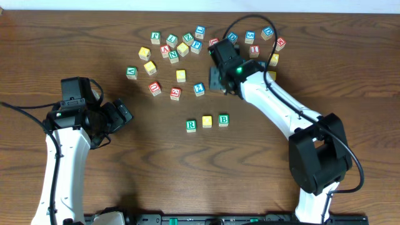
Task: Spell out ROBOT
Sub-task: 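Move the right gripper back to the pile over a yellow O block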
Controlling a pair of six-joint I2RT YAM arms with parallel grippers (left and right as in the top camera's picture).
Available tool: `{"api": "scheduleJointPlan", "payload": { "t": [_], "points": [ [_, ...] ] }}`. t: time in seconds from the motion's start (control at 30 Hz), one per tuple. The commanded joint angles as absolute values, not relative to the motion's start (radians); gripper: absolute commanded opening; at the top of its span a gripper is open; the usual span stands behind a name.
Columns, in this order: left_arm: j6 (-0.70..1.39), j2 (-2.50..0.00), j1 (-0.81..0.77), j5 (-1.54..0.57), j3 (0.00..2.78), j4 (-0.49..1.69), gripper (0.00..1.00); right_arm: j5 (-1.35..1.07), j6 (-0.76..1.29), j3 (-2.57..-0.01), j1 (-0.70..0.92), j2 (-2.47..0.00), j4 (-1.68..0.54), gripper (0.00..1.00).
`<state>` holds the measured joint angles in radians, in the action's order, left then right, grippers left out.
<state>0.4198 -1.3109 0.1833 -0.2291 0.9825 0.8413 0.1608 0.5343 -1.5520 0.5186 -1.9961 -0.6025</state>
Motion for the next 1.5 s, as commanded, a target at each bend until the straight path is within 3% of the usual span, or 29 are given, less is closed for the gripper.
{"api": "scheduleJointPlan", "payload": {
  "t": [0.0,0.27,0.43,0.53,0.67,0.87,1.03,1.47],
  "points": [
    [0.424,-1.306,0.187,-0.216,0.999,0.844,0.97,0.261,0.507,-1.573,0.478,-2.003,-0.524,0.60],
    [0.424,-1.306,0.187,-0.216,0.999,0.844,0.97,0.257,0.399,-1.568,0.430,-2.032,-0.211,0.65],
    [0.424,-1.306,0.187,-0.216,0.999,0.844,0.97,0.255,0.369,-1.568,0.426,-2.069,-0.153,0.66],
    [0.424,-1.306,0.187,-0.216,0.999,0.849,0.97,0.254,0.369,-1.568,0.429,-2.073,-0.162,0.59],
    [0.425,-1.306,0.187,-0.216,0.992,0.850,0.98,0.239,0.369,-1.568,0.436,-2.073,-0.116,0.72],
    [0.425,-1.307,0.187,-0.216,0.987,0.846,0.98,0.231,0.369,-1.568,0.438,-2.074,-0.108,0.84],
    [0.425,-1.307,0.187,-0.216,0.987,0.840,0.97,0.210,0.369,-1.567,0.453,-2.083,-0.092,0.73],
    [0.425,-1.307,0.187,-0.216,0.987,0.832,0.97,0.207,0.369,-1.567,0.448,-2.173,0.001,0.68]
  ]
}}
